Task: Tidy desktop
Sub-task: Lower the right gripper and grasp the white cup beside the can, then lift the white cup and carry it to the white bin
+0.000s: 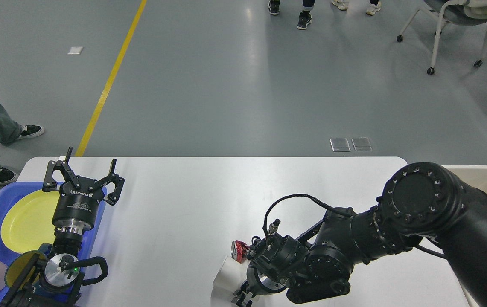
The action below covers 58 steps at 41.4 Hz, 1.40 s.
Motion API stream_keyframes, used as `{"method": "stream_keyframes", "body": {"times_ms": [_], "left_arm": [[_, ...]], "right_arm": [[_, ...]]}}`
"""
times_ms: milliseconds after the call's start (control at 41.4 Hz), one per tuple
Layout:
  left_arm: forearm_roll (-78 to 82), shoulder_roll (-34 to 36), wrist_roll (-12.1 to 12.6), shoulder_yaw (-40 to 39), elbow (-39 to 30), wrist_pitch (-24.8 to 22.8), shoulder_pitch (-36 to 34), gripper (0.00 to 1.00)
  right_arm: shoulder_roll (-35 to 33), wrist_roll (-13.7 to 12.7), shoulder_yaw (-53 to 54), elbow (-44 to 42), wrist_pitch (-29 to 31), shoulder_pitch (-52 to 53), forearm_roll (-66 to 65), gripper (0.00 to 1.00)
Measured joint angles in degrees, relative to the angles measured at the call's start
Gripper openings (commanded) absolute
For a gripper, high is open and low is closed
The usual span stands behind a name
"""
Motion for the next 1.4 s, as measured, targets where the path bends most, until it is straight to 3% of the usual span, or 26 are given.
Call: {"method": "stream_keyframes", "body": {"times_ms": [121,242,555,773,1208,1401], "left_arm": [[0.0,0.0,0.0,0.0,0.0,0.0,0.0,0.97],[0.0,0.0,0.0,0.0,0.0,0.0,0.0,0.97],[0.0,0.0,0.0,0.0,0.0,0.0,0.0,0.97],[0.0,0.0,0.0,0.0,0.0,0.0,0.0,0.97],[0.0,0.0,0.1,0.0,0.0,0.0,0.0,0.97],[0.0,0.0,0.1,0.0,0.0,0.0,0.0,0.97]], "right_arm": [[0.1,0.0,-0.1,0.0,0.0,0.1,0.1,0.41],[0.1,0.0,-0.5,0.0,0.0,0.3,0.3,0.01],[-0.1,0.0,-3.2,2.0,0.9,4.5,10.8,0.00],[-4.2,0.1,-3.8,11.9,2.3,13.5,18.0,0.00],[-18.2,-0.1,-4.5,20.2,17.0,37.0,43.6,0.00],[-22.3,-0.2,-11.4,20.5,24.3,49.2,55.7,0.00]]}}
